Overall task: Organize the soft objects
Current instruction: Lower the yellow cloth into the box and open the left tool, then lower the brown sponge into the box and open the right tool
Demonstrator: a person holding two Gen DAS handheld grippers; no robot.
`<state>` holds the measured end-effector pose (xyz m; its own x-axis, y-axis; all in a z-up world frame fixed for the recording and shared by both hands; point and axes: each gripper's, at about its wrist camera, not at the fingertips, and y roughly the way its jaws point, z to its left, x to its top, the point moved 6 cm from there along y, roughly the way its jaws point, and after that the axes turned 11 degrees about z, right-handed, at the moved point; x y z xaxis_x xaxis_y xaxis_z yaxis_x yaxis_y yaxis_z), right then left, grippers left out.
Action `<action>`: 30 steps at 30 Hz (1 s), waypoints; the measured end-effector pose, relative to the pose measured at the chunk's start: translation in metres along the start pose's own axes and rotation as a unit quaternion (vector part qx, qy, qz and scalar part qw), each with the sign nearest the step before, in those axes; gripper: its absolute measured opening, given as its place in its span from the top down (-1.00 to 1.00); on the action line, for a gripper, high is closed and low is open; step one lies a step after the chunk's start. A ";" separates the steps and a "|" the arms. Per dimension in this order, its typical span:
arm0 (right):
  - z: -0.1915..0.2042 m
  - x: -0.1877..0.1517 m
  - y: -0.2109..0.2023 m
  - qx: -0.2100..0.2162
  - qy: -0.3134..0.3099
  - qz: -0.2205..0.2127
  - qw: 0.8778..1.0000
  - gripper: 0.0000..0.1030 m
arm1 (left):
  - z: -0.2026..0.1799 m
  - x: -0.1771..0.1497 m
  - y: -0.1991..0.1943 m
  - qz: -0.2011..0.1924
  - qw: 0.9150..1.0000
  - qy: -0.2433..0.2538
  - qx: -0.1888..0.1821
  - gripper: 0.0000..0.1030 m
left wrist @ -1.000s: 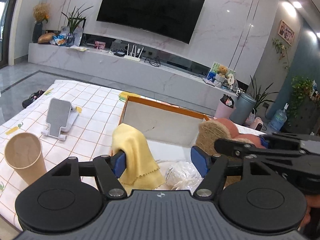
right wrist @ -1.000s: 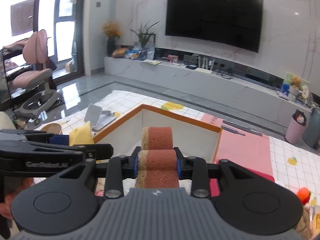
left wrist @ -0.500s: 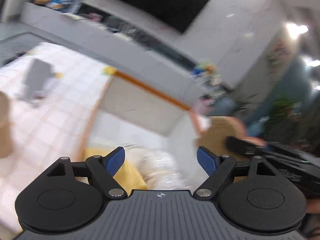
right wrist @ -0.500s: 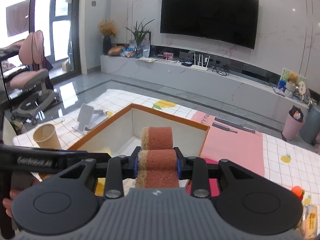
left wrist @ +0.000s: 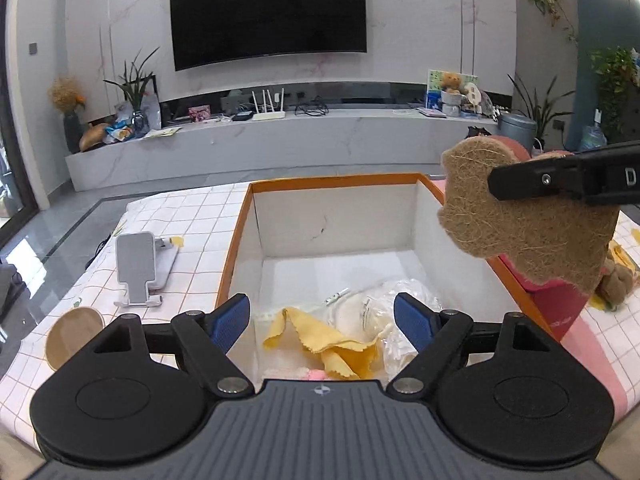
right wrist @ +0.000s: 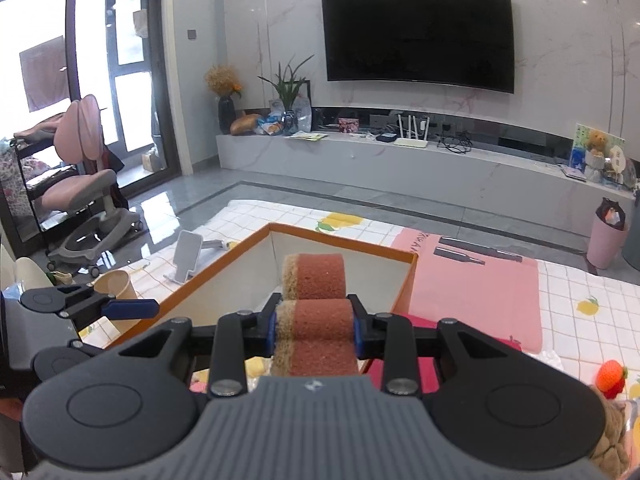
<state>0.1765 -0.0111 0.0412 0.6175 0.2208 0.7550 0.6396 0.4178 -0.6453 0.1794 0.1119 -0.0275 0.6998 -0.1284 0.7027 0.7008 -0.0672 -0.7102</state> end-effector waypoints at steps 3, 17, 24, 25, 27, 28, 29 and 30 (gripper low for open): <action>-0.003 0.006 0.009 0.029 0.008 0.009 1.000 0.37 | 0.003 0.000 -0.002 -0.006 1.000 -0.010 -0.010 -0.86; 0.008 0.056 0.121 0.091 -0.041 0.110 0.989 0.38 | 0.019 -0.007 0.008 -0.005 1.000 -0.027 -0.002 -0.86; 0.030 0.049 0.196 0.126 -0.052 0.206 0.969 0.37 | 0.023 -0.012 0.013 0.000 0.999 -0.028 -0.025 -0.86; 0.033 0.049 0.203 0.126 -0.057 0.210 0.968 0.37 | 0.023 -0.012 0.013 -0.001 0.999 -0.028 -0.024 -0.86; 0.035 0.050 0.217 0.127 -0.046 0.222 0.966 0.37 | 0.022 -0.012 0.013 -0.005 0.999 -0.025 -0.022 -0.86; 0.033 0.050 0.222 0.131 -0.032 0.225 0.965 0.37 | 0.022 -0.012 0.013 -0.005 0.999 -0.024 -0.020 -0.86; 0.032 0.051 0.227 0.129 -0.016 0.222 0.966 0.37 | 0.020 -0.012 0.013 -0.006 1.000 -0.023 -0.016 -0.86; 0.032 0.050 0.232 0.125 -0.010 0.223 0.967 0.37 | 0.020 -0.012 0.013 -0.005 1.000 -0.021 -0.013 -0.86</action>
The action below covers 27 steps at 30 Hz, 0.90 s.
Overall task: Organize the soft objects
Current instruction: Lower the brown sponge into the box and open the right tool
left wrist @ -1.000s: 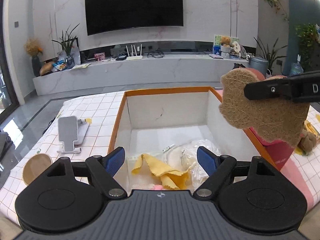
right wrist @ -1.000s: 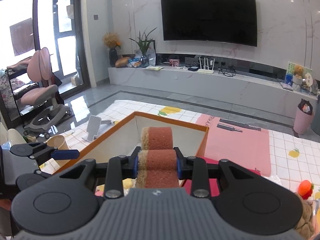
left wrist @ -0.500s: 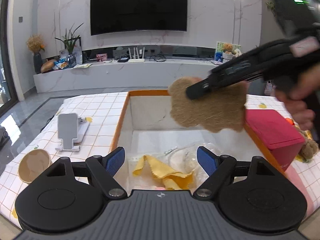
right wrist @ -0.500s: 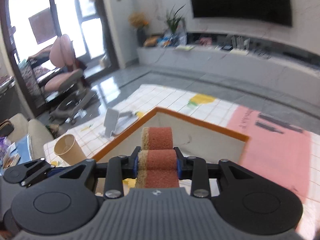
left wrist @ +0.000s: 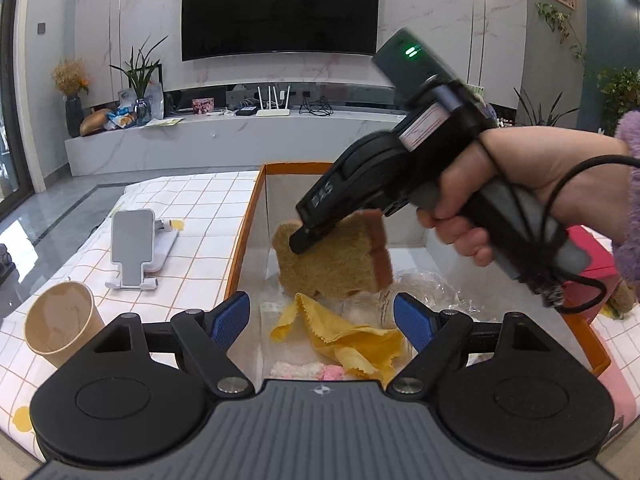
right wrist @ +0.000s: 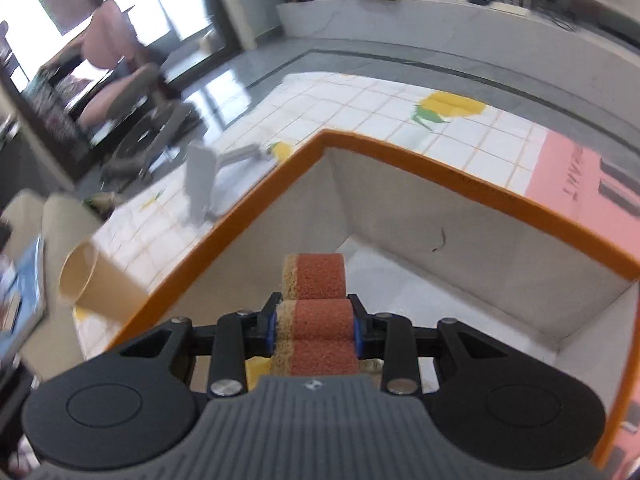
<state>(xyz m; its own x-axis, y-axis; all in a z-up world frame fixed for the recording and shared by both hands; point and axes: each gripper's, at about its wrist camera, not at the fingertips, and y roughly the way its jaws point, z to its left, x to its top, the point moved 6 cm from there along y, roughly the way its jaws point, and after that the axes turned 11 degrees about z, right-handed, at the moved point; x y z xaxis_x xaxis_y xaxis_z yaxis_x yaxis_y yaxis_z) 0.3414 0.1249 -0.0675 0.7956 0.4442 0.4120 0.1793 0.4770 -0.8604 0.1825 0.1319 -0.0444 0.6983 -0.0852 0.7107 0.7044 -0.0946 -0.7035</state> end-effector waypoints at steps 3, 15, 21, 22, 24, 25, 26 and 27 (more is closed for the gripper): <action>0.000 -0.001 0.010 -0.011 -0.008 0.002 1.000 0.34 | 0.000 -0.001 -0.002 -0.001 1.000 -0.003 -0.003 -0.86; 0.003 0.003 -0.043 -0.115 -0.018 -0.106 0.987 -0.46 | 0.008 0.003 -0.008 0.007 0.999 -0.042 -0.032 -0.86; 0.019 -0.022 -0.080 -0.124 -0.070 -0.087 0.986 0.84 | 0.009 0.004 -0.020 0.018 0.999 -0.025 -0.033 -0.86; 0.020 -0.027 -0.084 -0.122 -0.069 -0.083 0.987 0.90 | 0.010 0.004 -0.022 0.018 0.999 -0.027 -0.034 -0.86; 0.022 -0.037 -0.087 -0.104 -0.064 -0.077 0.990 0.98 | 0.010 0.006 -0.021 0.023 0.999 -0.033 -0.036 -0.86; 0.023 -0.042 -0.085 -0.092 -0.062 -0.068 0.991 1.00 | 0.009 0.006 -0.020 0.024 0.999 -0.033 -0.036 -0.86; 0.026 -0.046 -0.082 -0.084 -0.061 -0.055 0.993 1.00 | 0.009 0.006 -0.019 0.027 0.999 -0.032 -0.034 -0.86; 0.028 -0.050 -0.077 -0.082 -0.063 -0.039 0.994 1.00 | 0.009 0.005 -0.017 0.030 0.999 -0.029 -0.031 -0.86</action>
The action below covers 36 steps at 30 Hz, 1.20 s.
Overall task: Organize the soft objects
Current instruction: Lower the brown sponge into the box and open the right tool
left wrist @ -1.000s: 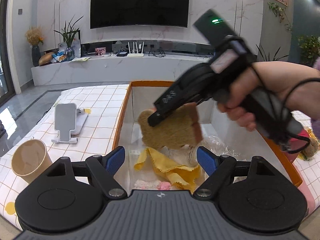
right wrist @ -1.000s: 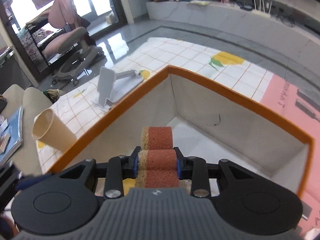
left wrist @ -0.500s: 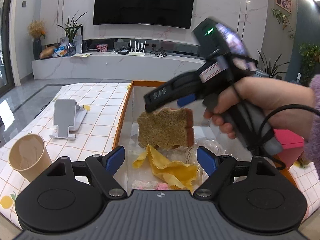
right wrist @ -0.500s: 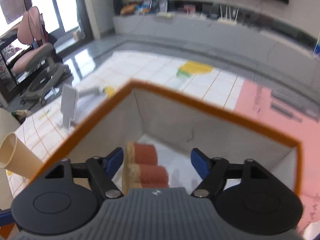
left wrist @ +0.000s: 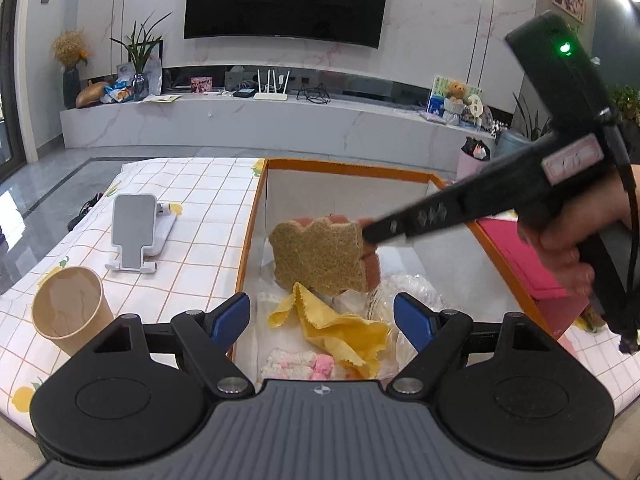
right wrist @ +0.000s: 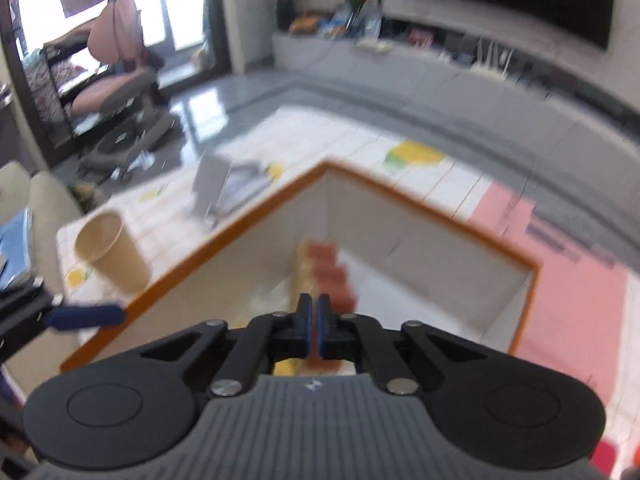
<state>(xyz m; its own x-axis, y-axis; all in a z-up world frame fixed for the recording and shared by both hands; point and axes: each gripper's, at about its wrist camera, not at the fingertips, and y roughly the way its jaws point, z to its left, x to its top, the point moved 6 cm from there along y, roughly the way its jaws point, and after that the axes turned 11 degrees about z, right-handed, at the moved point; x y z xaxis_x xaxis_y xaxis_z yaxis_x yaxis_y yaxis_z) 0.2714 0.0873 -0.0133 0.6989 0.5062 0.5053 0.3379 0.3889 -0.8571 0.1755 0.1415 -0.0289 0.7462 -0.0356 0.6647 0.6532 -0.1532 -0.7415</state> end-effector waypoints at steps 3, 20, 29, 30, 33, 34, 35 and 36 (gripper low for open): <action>-0.003 -0.006 0.022 -0.004 0.027 0.044 0.999 1.00 | -0.003 -0.001 0.003 0.006 1.000 0.009 0.009 -0.86; -0.074 0.016 0.070 -0.145 0.163 0.011 0.976 0.93 | -0.002 -0.005 0.011 0.014 1.000 0.020 0.002 -0.86; -0.010 0.032 0.043 -0.122 0.031 -0.038 0.991 0.91 | -0.003 -0.004 0.011 0.018 1.000 0.022 0.007 -0.86; -0.009 0.031 0.042 -0.120 0.034 -0.038 0.991 0.91 | -0.003 -0.004 0.012 0.018 1.000 0.022 0.006 -0.86; -0.005 0.027 0.036 -0.098 0.048 -0.035 0.993 0.89 | -0.003 -0.004 0.013 0.020 1.000 0.023 0.006 -0.86; -0.003 0.024 0.036 -0.092 0.043 -0.024 0.995 0.89 | -0.003 -0.004 0.013 0.021 0.999 0.024 0.006 -0.86; 0.000 0.021 0.039 -0.093 0.037 -0.005 0.995 0.89 | -0.003 -0.004 0.012 0.022 0.999 0.024 0.006 -0.86; 0.002 0.015 0.043 -0.095 0.034 0.019 0.995 0.88 | -0.003 -0.003 0.012 0.024 0.999 0.024 0.005 -0.86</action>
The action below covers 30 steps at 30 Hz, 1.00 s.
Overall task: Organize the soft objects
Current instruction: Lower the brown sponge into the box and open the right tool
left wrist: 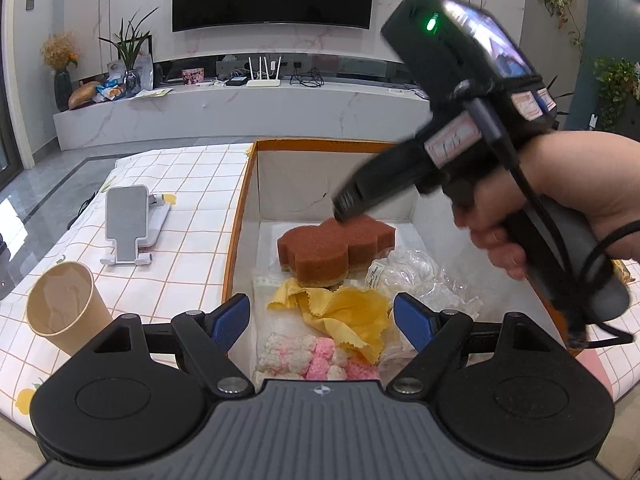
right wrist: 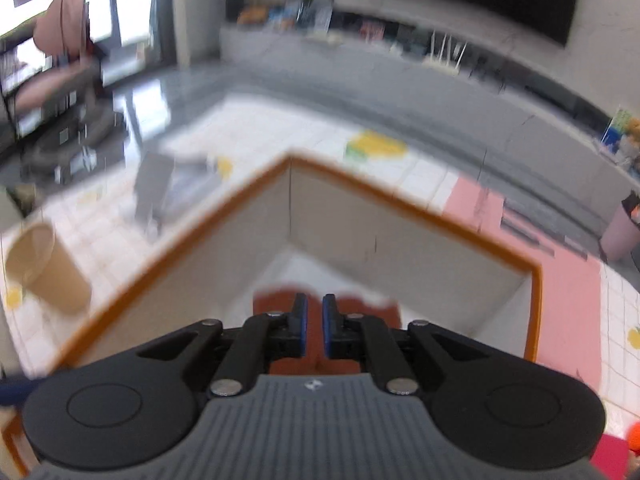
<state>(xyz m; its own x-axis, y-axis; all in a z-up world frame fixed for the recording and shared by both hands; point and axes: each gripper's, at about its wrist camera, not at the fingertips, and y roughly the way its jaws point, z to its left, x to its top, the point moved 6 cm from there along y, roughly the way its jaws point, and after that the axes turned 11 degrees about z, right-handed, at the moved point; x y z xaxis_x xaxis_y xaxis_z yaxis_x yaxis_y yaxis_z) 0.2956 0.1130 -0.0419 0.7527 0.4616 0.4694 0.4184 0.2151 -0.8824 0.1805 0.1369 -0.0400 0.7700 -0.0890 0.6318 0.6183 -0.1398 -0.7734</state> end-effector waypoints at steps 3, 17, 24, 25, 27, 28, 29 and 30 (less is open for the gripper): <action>0.000 -0.009 0.016 0.012 0.000 0.062 0.998 0.88 | 0.003 -0.001 -0.003 0.001 1.000 -0.006 -0.008 -0.86; 0.001 0.016 0.065 0.070 0.104 0.093 0.988 0.93 | 0.004 -0.004 0.008 0.015 1.000 -0.018 -0.011 -0.86; -0.014 0.003 0.053 0.084 0.119 0.083 0.986 0.36 | 0.002 -0.004 0.005 0.011 1.000 -0.017 -0.006 -0.86; -0.015 0.001 0.050 0.082 0.116 0.080 0.987 0.25 | 0.000 -0.005 0.003 0.010 1.000 -0.013 -0.006 -0.86; -0.019 -0.001 0.042 0.088 0.124 0.074 0.986 0.23 | -0.002 -0.004 0.001 0.007 1.000 -0.007 -0.005 -0.86; -0.021 -0.003 0.039 0.093 0.129 0.070 0.985 0.15 | -0.002 -0.004 0.001 0.005 1.000 -0.007 -0.005 -0.86; -0.022 -0.004 0.034 0.094 0.132 0.068 0.984 0.08 | -0.003 -0.004 0.001 0.005 1.000 -0.009 -0.006 -0.86; -0.024 -0.004 0.030 0.092 0.133 0.066 0.985 -0.04 | -0.004 -0.004 0.001 0.007 1.000 -0.009 -0.008 -0.86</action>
<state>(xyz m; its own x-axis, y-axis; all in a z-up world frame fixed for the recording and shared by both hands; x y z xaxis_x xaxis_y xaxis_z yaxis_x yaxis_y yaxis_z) 0.3176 0.0971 -0.0698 0.9111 0.2597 0.3201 0.2274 0.3309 -0.9159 0.1768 0.1331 -0.0431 0.7815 -0.0734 0.6195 0.6047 -0.1549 -0.7812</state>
